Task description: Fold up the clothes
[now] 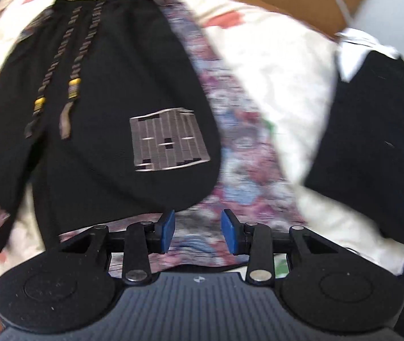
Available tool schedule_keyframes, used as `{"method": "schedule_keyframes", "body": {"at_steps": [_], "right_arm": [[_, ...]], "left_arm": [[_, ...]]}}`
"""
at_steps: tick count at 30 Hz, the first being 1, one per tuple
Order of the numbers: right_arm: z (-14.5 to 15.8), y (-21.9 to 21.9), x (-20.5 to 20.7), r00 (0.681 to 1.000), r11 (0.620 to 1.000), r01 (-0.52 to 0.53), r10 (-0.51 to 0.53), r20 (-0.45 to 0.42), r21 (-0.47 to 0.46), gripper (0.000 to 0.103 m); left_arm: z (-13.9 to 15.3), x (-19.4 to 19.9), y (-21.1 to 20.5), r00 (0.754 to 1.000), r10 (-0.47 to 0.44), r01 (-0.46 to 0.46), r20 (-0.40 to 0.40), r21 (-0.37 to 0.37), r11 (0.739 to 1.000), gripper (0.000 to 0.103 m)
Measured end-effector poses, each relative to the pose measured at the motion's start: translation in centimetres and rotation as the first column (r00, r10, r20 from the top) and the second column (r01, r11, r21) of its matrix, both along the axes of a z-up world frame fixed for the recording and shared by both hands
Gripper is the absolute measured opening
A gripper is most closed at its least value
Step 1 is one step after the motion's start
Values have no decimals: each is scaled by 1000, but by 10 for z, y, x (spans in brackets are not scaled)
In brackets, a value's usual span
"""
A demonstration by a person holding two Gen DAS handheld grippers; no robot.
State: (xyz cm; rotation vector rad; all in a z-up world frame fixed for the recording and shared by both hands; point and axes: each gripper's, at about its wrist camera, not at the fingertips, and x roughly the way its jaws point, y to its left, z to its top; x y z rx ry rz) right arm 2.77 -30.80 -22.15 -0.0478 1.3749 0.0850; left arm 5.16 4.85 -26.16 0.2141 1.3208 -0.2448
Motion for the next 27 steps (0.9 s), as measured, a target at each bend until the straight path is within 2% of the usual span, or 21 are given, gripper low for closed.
{"method": "schedule_keyframes", "body": {"at_steps": [7, 14, 23, 27], "right_arm": [[-13, 33, -1, 995, 989, -75, 83, -56, 131, 40], [-18, 68, -4, 984, 975, -139, 156, -87, 171, 40], [-43, 116, -25, 925, 940, -259, 307, -224, 220, 40], [-53, 130, -36, 904, 928, -301, 350, -245, 219, 40]], "left_arm": [[2, 4, 25, 995, 81, -82, 65, 3, 997, 67], [-3, 6, 36, 987, 140, -140, 83, -8, 990, 67], [-2, 0, 56, 986, 147, -147, 78, 0, 989, 67], [1, -3, 59, 986, 146, -146, 76, -1, 989, 67]]}}
